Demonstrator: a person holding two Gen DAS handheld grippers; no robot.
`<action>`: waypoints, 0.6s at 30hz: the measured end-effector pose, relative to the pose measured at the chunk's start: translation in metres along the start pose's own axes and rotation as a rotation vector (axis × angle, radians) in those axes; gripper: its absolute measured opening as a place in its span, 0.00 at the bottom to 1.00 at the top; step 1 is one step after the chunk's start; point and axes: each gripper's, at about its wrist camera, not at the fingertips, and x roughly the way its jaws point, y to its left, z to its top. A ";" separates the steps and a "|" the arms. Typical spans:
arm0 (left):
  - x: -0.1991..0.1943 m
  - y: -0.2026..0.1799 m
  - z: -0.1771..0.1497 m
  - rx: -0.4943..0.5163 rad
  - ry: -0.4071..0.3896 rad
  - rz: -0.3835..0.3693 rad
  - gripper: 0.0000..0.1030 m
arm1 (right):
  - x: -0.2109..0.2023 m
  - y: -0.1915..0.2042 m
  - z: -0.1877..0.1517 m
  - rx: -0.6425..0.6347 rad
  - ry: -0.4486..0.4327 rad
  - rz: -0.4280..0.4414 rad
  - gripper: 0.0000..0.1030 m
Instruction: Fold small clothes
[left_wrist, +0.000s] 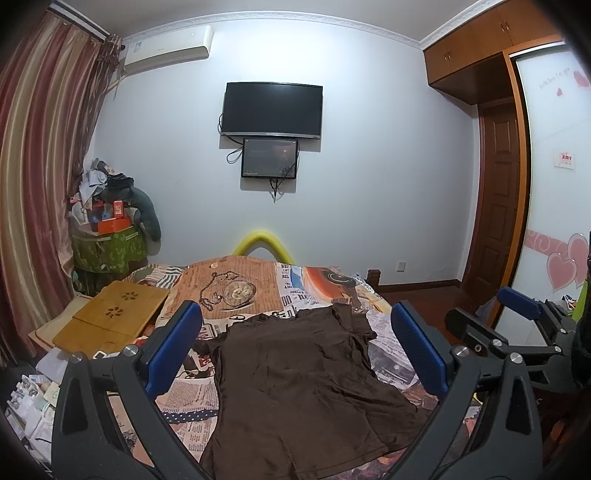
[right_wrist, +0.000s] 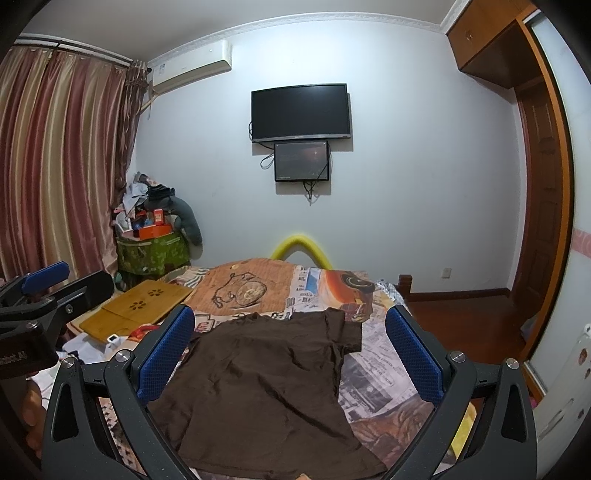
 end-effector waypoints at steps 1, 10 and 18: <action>0.000 0.000 0.000 0.000 0.001 0.000 1.00 | 0.001 0.000 -0.001 0.001 0.004 0.003 1.00; -0.001 0.000 -0.002 -0.006 0.001 0.006 1.00 | 0.007 0.002 -0.004 0.012 0.028 0.026 1.00; 0.002 0.001 -0.003 -0.013 0.008 0.009 1.00 | 0.008 0.001 -0.002 0.014 0.033 0.026 1.00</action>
